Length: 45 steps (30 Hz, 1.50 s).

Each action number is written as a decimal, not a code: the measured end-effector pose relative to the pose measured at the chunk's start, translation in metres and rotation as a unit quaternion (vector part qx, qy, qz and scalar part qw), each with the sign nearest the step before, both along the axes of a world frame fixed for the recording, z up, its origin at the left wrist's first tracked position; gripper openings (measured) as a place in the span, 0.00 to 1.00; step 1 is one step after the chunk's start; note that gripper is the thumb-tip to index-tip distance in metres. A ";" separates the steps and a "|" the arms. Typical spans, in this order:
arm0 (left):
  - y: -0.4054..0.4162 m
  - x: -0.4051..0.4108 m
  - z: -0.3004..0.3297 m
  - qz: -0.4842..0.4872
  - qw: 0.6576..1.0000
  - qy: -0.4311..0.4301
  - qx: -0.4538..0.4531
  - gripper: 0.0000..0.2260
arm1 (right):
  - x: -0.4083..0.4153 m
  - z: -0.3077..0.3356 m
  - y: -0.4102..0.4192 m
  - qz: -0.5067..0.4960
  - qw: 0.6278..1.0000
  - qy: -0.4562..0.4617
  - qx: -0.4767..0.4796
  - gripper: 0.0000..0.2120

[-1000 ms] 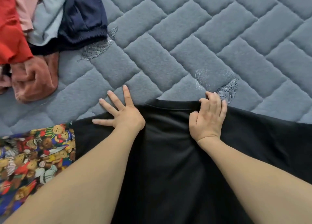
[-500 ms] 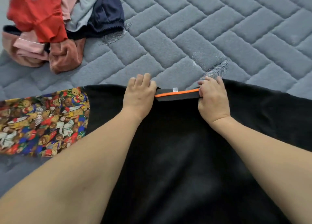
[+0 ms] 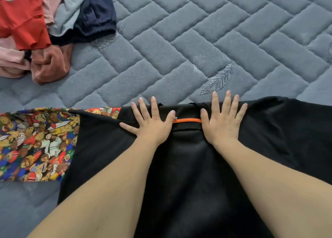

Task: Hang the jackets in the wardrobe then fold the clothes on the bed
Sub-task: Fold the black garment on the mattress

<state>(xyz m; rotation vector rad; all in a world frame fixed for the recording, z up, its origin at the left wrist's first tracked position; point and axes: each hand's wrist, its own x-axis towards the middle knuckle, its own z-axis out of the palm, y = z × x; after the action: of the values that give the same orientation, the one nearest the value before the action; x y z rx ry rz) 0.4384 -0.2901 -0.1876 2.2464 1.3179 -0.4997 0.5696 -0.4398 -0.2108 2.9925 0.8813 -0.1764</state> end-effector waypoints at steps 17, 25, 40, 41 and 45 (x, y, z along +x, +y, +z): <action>0.026 0.024 0.013 -0.024 0.986 0.121 -0.115 0.38 | 0.005 -0.002 0.007 -0.008 0.999 -0.005 0.034 0.31; 0.026 0.023 0.018 -0.021 0.987 0.115 -0.113 0.39 | 0.030 0.009 -0.011 -0.136 0.988 0.001 0.074 0.33; 0.020 0.024 0.012 -0.018 0.990 0.115 -0.078 0.47 | 0.063 0.005 -0.050 -0.173 0.985 -0.013 0.023 0.33; 0.019 0.024 0.011 -0.018 0.991 0.112 -0.071 0.47 | 0.063 0.007 -0.048 -0.143 0.989 -0.017 0.013 0.33; 0.018 0.023 0.004 -0.016 0.994 0.099 -0.050 0.46 | 0.041 0.010 -0.026 0.043 0.999 -0.001 -0.004 0.34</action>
<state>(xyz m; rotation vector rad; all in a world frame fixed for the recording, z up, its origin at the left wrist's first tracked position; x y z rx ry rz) 0.4611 -0.2723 -0.1834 2.1839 1.3222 -0.8010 0.6104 -0.4659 -0.2010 2.9404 1.0049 -0.1737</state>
